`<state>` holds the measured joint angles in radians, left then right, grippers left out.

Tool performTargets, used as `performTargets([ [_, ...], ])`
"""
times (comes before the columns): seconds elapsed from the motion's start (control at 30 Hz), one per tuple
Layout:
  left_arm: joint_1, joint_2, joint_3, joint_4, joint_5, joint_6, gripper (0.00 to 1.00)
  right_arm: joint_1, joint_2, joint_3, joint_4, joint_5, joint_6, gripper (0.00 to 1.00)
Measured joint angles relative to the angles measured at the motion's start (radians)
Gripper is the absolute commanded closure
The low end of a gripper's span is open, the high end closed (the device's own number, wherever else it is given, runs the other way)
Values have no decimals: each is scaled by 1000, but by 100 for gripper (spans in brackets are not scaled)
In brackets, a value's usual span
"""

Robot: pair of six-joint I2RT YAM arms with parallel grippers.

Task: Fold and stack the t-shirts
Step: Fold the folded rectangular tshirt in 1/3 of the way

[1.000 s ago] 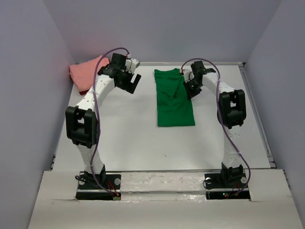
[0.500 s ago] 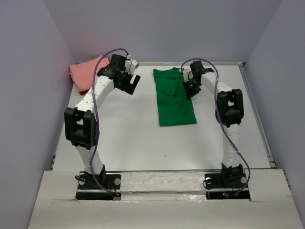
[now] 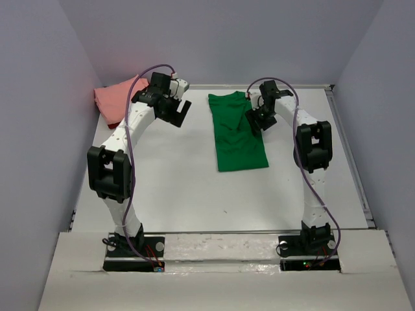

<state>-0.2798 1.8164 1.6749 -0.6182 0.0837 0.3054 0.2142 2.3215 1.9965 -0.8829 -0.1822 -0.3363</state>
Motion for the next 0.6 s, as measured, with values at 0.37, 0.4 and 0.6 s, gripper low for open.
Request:
performTargets([
  [0.37, -20, 2, 27, -5, 42, 0, 1, -4, -60, 177, -89, 14, 1, 15],
  [0.4, -31, 3, 31, -4, 51, 0, 1, -4, -69, 189, -92, 19, 2, 14],
  [0.6, -124, 72, 90, -3, 135, 4, 1, -6, -149, 214, -100, 47, 14, 13],
])
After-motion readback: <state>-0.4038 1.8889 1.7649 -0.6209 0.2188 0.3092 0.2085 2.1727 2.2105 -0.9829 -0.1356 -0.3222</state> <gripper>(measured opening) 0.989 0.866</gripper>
